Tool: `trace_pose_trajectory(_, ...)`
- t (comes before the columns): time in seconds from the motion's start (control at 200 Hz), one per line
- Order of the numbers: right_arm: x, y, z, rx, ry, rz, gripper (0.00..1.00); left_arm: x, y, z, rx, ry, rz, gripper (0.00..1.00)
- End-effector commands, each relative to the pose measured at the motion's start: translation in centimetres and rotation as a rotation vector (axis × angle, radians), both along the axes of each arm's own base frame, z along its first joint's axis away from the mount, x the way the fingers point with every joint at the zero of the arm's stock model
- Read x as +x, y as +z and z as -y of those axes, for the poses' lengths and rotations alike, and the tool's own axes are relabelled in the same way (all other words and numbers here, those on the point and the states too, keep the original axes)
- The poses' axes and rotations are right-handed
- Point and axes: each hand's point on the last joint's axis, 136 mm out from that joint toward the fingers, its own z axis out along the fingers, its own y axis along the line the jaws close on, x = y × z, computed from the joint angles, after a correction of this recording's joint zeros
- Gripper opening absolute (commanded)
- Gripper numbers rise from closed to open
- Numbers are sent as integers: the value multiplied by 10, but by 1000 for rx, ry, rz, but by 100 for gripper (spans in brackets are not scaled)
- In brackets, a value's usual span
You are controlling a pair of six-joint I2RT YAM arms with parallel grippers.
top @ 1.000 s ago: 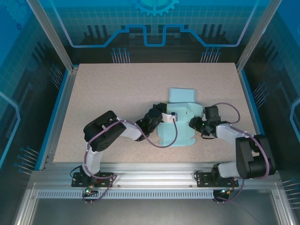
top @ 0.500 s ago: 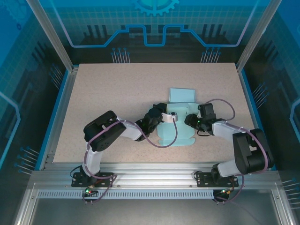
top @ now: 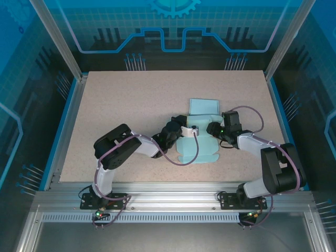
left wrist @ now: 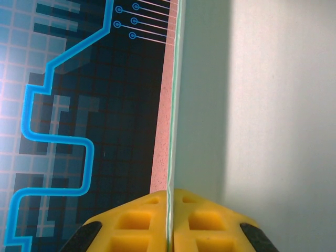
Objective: Fold the paper box
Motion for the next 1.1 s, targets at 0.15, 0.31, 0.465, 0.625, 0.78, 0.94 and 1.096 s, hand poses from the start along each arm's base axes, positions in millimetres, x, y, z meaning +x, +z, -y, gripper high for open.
trace_pose_trajectory(0.15, -11, -7, 16, -90, -52, -37, 51, -5, -13, 2, 35, -16, -9, 10)
trace_pose_trajectory(0.31, -4, -16, 13, -95, -37, -42, 55, -6, -11, 1, 38, -18, -5, 10)
trace_pose_trajectory(0.465, 9, -24, 2, -63, 1, -39, 56, -6, -10, 1, 39, -18, -3, 10)
trace_pose_trajectory(0.625, 18, -18, -18, -21, 52, 1, 54, -6, -13, 1, 46, -19, -9, 10)
trace_pose_trajectory(0.78, 17, -2, -27, -8, 70, 49, 48, -5, -18, 2, 58, -16, -13, 10)
trace_pose_trajectory(0.94, 14, 14, -30, -4, 79, 99, 47, -5, -16, 2, 55, -15, -10, 10)
trace_pose_trajectory(1.096, 13, 26, -32, -1, 84, 124, 48, -4, -16, 3, 52, -14, -11, 10)
